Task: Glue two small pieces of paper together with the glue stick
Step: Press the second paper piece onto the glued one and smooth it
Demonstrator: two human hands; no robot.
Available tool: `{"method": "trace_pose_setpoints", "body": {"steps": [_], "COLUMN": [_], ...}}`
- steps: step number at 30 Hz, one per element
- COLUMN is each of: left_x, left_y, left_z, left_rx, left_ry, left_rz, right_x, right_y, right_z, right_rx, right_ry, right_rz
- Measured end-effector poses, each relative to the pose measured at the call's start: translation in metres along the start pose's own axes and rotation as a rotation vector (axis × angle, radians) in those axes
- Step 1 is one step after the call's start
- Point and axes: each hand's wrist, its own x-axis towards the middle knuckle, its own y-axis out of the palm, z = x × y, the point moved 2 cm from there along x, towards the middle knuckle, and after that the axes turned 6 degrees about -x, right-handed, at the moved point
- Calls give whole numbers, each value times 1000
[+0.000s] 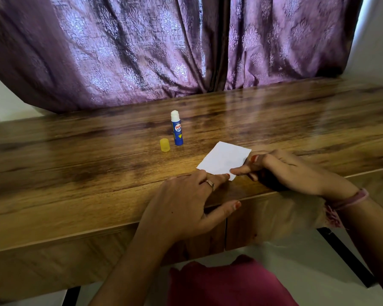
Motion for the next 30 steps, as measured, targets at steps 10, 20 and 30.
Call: {"method": "trace_pose_setpoints", "body": {"steps": [10,20,30], "left_x": [1,3,3], "left_y": [-2,0,5], "left_z": [-1,1,4], "left_rx": [6,18,1], "left_ry": [-2,-4,-17], "left_rz": [-7,0,-10], "right_x": [-4,9,24], "right_y": [4,-13,-37], "right_z": [8,0,-40], "right_rx": [-135,-308,-518], "right_ry": [-45,61,181], "right_rz": [-9,-28,-228]}}
